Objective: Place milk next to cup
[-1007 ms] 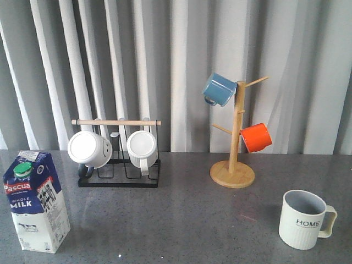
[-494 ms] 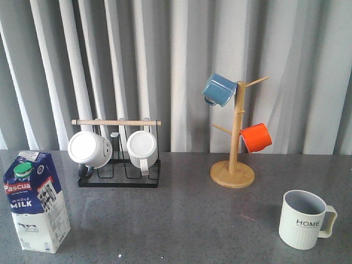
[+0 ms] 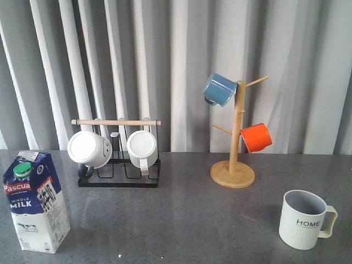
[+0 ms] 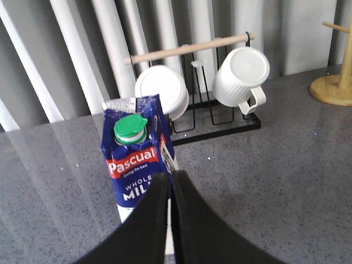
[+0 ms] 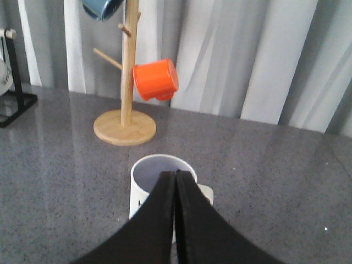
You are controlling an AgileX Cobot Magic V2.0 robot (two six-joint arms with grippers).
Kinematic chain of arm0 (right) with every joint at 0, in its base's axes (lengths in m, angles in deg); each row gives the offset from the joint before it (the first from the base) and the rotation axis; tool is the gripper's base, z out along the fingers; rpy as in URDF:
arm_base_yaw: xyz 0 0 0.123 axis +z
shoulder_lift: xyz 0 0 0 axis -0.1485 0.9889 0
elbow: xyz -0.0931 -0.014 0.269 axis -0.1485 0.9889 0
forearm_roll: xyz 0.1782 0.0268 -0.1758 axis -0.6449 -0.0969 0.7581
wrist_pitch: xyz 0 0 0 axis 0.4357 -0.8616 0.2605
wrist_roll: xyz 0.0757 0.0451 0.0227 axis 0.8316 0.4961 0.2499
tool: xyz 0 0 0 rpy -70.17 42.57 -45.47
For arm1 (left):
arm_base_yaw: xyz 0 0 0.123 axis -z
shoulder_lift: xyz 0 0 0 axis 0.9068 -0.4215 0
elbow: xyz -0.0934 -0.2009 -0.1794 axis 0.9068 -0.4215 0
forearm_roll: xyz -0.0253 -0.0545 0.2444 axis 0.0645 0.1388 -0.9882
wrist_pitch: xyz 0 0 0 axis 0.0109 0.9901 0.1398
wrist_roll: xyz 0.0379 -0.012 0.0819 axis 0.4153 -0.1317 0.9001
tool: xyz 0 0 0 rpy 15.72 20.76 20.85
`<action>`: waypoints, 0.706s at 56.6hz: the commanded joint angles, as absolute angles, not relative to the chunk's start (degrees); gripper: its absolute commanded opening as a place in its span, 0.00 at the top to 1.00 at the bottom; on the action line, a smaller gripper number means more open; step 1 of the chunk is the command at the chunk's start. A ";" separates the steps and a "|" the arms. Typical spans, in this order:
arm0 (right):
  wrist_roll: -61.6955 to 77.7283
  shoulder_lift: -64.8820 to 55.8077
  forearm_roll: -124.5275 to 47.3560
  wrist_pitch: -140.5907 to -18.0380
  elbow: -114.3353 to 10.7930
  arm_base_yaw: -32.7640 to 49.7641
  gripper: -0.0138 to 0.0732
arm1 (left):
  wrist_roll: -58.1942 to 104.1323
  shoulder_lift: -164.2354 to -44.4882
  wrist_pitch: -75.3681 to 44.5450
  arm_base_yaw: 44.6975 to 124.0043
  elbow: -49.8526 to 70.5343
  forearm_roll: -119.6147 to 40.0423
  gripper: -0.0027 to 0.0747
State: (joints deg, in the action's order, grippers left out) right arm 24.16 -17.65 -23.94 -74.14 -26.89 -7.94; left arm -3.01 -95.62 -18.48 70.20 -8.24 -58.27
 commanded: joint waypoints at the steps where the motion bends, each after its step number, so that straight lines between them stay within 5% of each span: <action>1: 24.11 -16.91 -23.55 -71.70 -28.97 -8.19 0.84 | -6.98 -97.30 -23.95 70.54 -5.92 -57.48 0.95; 10: 24.59 -16.91 -23.55 -73.94 -28.97 -8.19 0.69 | -8.59 -97.59 -23.83 70.54 -5.01 -57.54 0.78; 20: 24.69 -16.75 -23.55 -73.81 -28.97 -8.19 0.32 | -8.95 -97.59 -25.62 70.54 -3.30 -57.54 0.33; 26: 26.17 -16.75 -23.55 -73.45 -28.97 -8.19 0.14 | -8.96 -97.47 -26.05 70.54 -3.30 -57.54 0.16; 32: 25.94 -16.75 -23.55 -72.81 -28.97 -8.19 0.06 | -8.96 -97.47 -25.75 70.54 -3.30 -57.54 0.08; 40: 25.94 -16.75 -23.55 -70.17 -28.97 -8.19 0.07 | -8.96 -97.47 -25.64 70.54 -3.30 -57.54 0.09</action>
State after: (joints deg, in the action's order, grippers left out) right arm 25.94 -16.96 -23.94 -76.84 -26.95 -7.94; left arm -8.44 -98.05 -21.37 70.20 -5.31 -58.26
